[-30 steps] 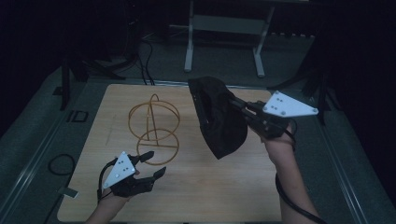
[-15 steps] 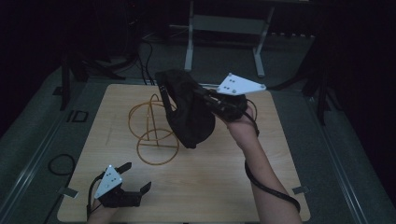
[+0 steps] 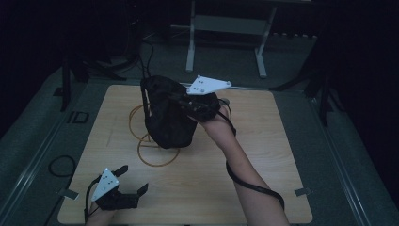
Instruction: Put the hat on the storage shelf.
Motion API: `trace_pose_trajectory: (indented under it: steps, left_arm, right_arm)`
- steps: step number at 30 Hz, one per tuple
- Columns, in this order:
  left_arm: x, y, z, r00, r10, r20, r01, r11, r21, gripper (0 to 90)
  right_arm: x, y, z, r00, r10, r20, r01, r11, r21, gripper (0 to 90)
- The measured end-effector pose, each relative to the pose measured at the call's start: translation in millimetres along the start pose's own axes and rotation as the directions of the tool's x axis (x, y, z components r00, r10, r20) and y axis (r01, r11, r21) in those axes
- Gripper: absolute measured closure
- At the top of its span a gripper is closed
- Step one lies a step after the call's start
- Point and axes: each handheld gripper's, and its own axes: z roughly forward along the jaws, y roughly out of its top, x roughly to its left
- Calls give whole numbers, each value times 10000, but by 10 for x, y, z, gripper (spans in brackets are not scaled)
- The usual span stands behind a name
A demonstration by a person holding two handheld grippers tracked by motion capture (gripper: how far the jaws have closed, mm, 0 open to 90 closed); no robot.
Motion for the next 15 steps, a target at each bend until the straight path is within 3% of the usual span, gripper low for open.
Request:
trace_pose_trajectory:
  steps: [6,15]
  left_arm:
    - [-30,4,-12,9999,162,-26,-162,9997,-181,24]
    - [-19,-3,-12,10000,-50,80,53,9994,-347,25]
  right_arm:
    - [28,-27,246,9997,201,-169,-195,9992,356,875]
    - [33,-86,484,9980,530,-335,-505,9962,711,868]
